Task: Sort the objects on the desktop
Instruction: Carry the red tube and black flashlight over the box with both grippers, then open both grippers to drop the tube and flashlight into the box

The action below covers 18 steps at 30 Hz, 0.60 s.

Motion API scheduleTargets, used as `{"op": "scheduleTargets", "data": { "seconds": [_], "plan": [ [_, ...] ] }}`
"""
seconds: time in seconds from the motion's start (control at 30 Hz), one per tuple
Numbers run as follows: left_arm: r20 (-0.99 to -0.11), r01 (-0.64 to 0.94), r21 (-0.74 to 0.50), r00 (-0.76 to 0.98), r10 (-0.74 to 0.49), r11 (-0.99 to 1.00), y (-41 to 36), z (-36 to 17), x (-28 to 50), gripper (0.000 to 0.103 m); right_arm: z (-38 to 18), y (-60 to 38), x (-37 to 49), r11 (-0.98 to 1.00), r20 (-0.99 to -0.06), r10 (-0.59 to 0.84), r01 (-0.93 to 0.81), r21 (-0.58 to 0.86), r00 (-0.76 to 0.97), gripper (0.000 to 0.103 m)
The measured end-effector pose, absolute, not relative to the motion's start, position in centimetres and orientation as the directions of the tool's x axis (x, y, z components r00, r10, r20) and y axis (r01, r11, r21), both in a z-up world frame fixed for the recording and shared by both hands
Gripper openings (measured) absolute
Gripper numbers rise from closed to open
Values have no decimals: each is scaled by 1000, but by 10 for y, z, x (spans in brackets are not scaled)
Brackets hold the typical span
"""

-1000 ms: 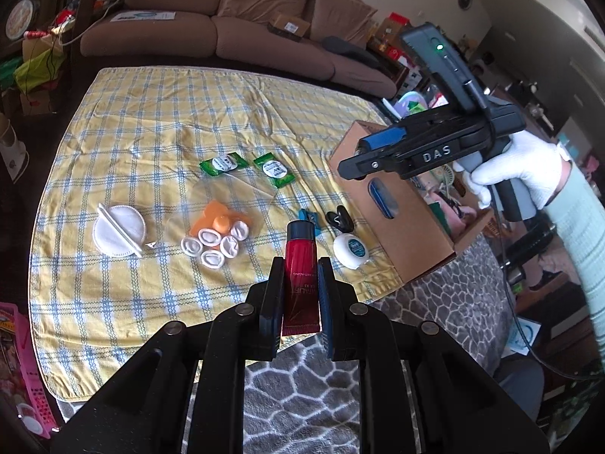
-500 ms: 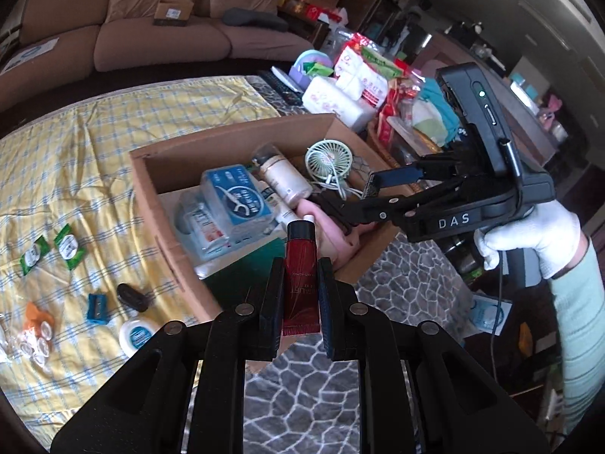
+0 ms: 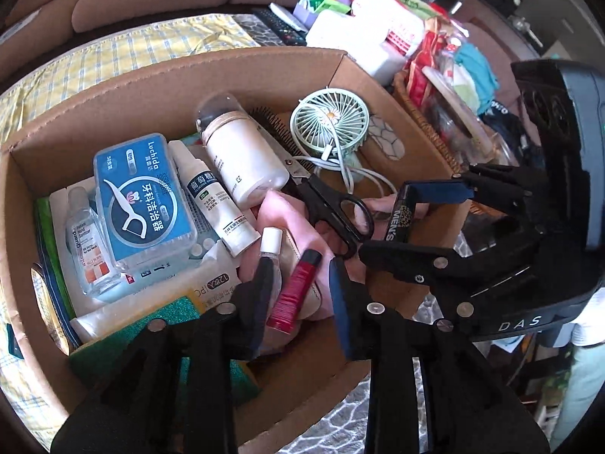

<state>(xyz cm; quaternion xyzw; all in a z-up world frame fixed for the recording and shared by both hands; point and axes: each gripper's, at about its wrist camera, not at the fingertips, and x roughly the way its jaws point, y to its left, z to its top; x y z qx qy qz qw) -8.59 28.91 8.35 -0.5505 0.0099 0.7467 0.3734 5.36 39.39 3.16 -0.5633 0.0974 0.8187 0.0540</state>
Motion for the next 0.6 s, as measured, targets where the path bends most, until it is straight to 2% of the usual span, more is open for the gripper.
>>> {"op": "scheduleTargets", "data": {
  "seconds": [0.1,0.43,0.5,0.6],
  "plan": [
    [-804,-545,-424,-141,578,-723,272,97,-94,32,36,388,52,-981,-926,-35,-164,103,-376,75],
    [-776,-536,-410,-220,591,-738,215,134,-96,39,30,337,9,-986,-915,-110,-76,150,-387,75],
    [-778,-528,-410,-224,587,-744,206,134,-97,41,21,328,-2,-989,-927,-97,-70,132,-363,75],
    [-778,-522,-412,-226,586,-747,194,134,-96,50,13,326,-7,-989,-937,-58,-108,101,-345,76]
  ]
}}
